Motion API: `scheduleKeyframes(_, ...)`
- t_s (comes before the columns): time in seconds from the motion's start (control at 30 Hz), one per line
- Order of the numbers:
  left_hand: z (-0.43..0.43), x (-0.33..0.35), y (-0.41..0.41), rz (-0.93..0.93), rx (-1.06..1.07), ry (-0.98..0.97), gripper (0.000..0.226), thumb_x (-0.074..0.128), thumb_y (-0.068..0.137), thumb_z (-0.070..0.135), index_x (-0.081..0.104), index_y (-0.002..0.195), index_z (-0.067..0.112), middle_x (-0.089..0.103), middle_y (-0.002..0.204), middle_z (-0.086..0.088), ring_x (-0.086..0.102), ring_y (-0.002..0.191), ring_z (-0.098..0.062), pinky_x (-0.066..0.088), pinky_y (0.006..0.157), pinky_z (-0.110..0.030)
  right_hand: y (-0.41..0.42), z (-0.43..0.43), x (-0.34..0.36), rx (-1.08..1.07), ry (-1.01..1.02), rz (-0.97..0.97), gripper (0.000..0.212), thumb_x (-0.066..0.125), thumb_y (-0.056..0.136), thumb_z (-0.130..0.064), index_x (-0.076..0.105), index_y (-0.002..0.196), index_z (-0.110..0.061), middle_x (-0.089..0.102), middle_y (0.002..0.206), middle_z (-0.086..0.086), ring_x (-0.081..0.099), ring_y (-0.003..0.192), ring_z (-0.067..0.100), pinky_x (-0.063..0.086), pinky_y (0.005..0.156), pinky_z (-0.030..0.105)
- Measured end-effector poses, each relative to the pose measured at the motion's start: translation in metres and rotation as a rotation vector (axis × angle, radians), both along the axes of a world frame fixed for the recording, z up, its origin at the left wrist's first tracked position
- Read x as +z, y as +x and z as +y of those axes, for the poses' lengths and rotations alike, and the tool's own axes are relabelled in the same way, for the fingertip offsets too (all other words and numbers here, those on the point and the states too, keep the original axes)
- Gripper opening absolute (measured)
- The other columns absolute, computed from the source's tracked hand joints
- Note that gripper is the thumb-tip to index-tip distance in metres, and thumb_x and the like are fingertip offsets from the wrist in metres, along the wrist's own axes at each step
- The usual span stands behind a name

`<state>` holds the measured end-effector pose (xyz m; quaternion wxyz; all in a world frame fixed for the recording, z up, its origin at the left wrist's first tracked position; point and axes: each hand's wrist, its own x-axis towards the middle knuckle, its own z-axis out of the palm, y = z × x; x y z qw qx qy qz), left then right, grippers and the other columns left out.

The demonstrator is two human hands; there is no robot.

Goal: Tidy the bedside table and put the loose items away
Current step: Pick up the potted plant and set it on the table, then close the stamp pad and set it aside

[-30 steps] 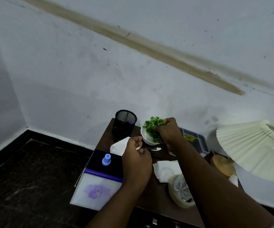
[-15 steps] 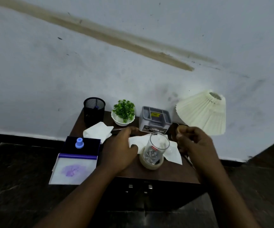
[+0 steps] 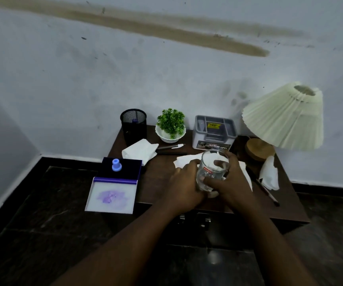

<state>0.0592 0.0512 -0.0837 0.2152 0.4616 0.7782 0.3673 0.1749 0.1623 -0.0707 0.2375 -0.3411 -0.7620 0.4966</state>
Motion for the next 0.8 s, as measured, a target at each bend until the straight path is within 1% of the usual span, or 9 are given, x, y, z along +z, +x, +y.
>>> scheduleKeyframes(0.13,0.006,-0.009,0.0,0.004,0.021,-0.001,0.092,0.081,0.07,0.05,0.036,0.146,0.025,0.057,0.136,-0.001,0.054,0.125,-0.026,0.048,0.1,-0.044,0.001,0.011,0.01,-0.146,-0.024,0.19,0.07,0.092,0.069,-0.014,0.053,0.128,-0.021,0.069,0.118,0.0,0.071,0.104,0.018,0.058,0.091,0.047)
scheduleKeyframes(0.27,0.005,-0.012,-0.003,-0.007,0.014,-0.03,0.1,0.083,0.069,0.044,0.03,0.151,0.025,0.05,0.143,-0.001,0.049,0.13,-0.025,0.045,0.105,-0.044,0.012,0.023,0.03,-0.326,-0.289,0.437,0.049,0.084,0.074,-0.046,0.058,0.114,-0.033,0.07,0.111,0.002,0.069,0.085,0.018,0.054,0.059,0.034)
scheduleKeyframes(0.33,0.003,-0.01,-0.007,-0.034,-0.021,-0.031,0.101,0.084,0.068,0.04,0.03,0.152,0.026,0.049,0.143,-0.002,0.05,0.129,-0.022,0.047,0.104,-0.042,0.016,0.024,0.031,-0.342,-0.477,0.509,0.033,0.076,0.084,-0.044,0.065,0.112,-0.03,0.07,0.094,0.002,0.065,0.07,0.018,0.05,0.05,0.028)
scheduleKeyframes(0.4,-0.001,-0.006,-0.016,-0.103,-0.07,-0.03,0.093,0.078,0.069,0.026,0.033,0.151,0.026,0.049,0.14,-0.003,0.055,0.12,-0.015,0.05,0.095,-0.028,0.014,0.019,0.03,-0.345,-0.567,0.501,0.034,0.072,0.09,-0.041,0.068,0.118,-0.022,0.069,0.085,0.001,0.065,0.063,0.016,0.05,0.048,0.026)
scheduleKeyframes(0.47,-0.009,0.0,-0.03,-0.104,-0.026,-0.012,0.075,0.066,0.071,0.007,0.043,0.141,0.024,0.055,0.132,0.001,0.057,0.096,-0.003,0.044,0.079,-0.011,0.008,0.011,0.029,-0.303,-0.523,0.467,0.029,0.075,0.088,-0.035,0.069,0.114,-0.024,0.074,0.091,0.005,0.072,0.071,0.023,0.054,0.051,0.03)
scheduleKeyframes(0.53,-0.02,0.008,-0.046,-0.121,0.143,0.095,0.055,0.055,0.076,-0.01,0.056,0.124,0.017,0.063,0.12,0.004,0.059,0.085,-0.005,0.044,0.077,-0.014,-0.001,0.0,0.028,-0.223,-0.413,0.404,0.043,0.084,0.081,-0.028,0.062,0.118,-0.023,0.075,0.106,0.009,0.076,0.084,0.028,0.058,0.056,0.034)
scheduleKeyframes(0.67,-0.048,0.024,-0.075,-0.19,0.317,0.259,0.054,0.047,0.077,-0.022,0.063,0.107,0.02,0.065,0.113,0.009,0.063,0.078,-0.009,0.047,0.063,-0.012,-0.024,-0.033,0.018,0.019,-0.07,0.141,0.068,0.093,0.066,-0.031,0.05,0.116,-0.044,0.071,0.11,-0.012,0.072,0.092,0.004,0.059,0.077,0.026)
scheduleKeyframes(0.73,-0.061,0.033,-0.084,-0.16,0.309,0.252,0.055,0.048,0.078,-0.02,0.064,0.11,0.022,0.066,0.114,0.015,0.066,0.081,-0.008,0.047,0.061,-0.014,-0.034,-0.049,0.014,0.117,0.025,0.061,0.073,0.092,0.064,-0.037,0.045,0.119,-0.049,0.067,0.111,-0.021,0.067,0.093,-0.007,0.051,0.074,0.01)
scheduleKeyframes(0.8,-0.071,0.042,-0.09,-0.155,0.317,0.266,0.054,0.046,0.08,-0.019,0.064,0.111,0.022,0.066,0.116,0.011,0.068,0.088,-0.015,0.052,0.068,-0.023,-0.041,-0.059,0.012,0.165,0.087,0.014,0.077,0.089,0.064,-0.042,0.042,0.124,-0.048,0.065,0.113,-0.022,0.064,0.095,-0.005,0.05,0.074,0.014)
